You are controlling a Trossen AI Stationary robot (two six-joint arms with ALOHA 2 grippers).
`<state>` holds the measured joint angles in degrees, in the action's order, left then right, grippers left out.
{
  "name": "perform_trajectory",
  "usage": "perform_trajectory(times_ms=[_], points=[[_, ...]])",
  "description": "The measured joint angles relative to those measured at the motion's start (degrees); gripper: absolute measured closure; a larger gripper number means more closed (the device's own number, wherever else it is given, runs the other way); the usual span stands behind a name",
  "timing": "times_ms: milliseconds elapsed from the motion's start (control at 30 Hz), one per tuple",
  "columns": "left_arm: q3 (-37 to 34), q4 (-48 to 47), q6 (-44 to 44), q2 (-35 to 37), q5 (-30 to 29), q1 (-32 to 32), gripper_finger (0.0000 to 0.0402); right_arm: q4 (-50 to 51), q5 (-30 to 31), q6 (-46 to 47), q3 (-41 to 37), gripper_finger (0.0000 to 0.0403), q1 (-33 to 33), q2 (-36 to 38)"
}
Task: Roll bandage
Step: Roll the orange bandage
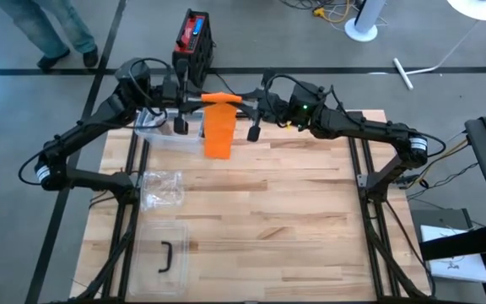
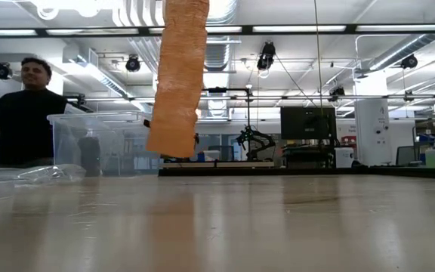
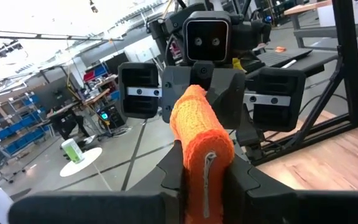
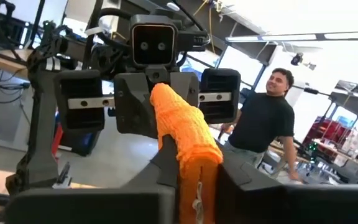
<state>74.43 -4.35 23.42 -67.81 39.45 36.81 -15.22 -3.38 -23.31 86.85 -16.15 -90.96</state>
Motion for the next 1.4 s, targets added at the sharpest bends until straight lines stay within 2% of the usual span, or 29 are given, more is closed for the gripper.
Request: perform_trajectory(times_ms=[200,567,800,967,1200,1400], points=[[-0.04,-1.77,0.13,1.27,-1.68,-0.02,0.0335,0.76,-0.28,-1.82,0.00,0.0370,0.03,0.36],[0.00,-3.77,-0.05,4.88,-2.53,2.12,0.0214,-3.01,-0.75,-6.53,0.00,0.0370,-0.03,0.94],[-0.03,-3.68,-1.78,4.07,-2.55,2.61,0.0159,-4.24,-1.96,-9.01,0.00,0.0370,0.07,1.74],[-0.09,-1.31,-4.47,1.40,-2.33,2.63,0.0140,-5.36,-6.05,-9.04,0.00,0.0370,0.30,1.71],[-0.11,5.20,-10.23,-1.56,8.20,2.45,0.0133,-5.63,-4.97,-14.24,0.00,0.0370,0.51,0.86],[-0.11,8.61,-16.59,-3.79,11.18,2.02,0.0148,-7.55,-2.61,-18.44,0.00,0.0370,0.49,-0.65]])
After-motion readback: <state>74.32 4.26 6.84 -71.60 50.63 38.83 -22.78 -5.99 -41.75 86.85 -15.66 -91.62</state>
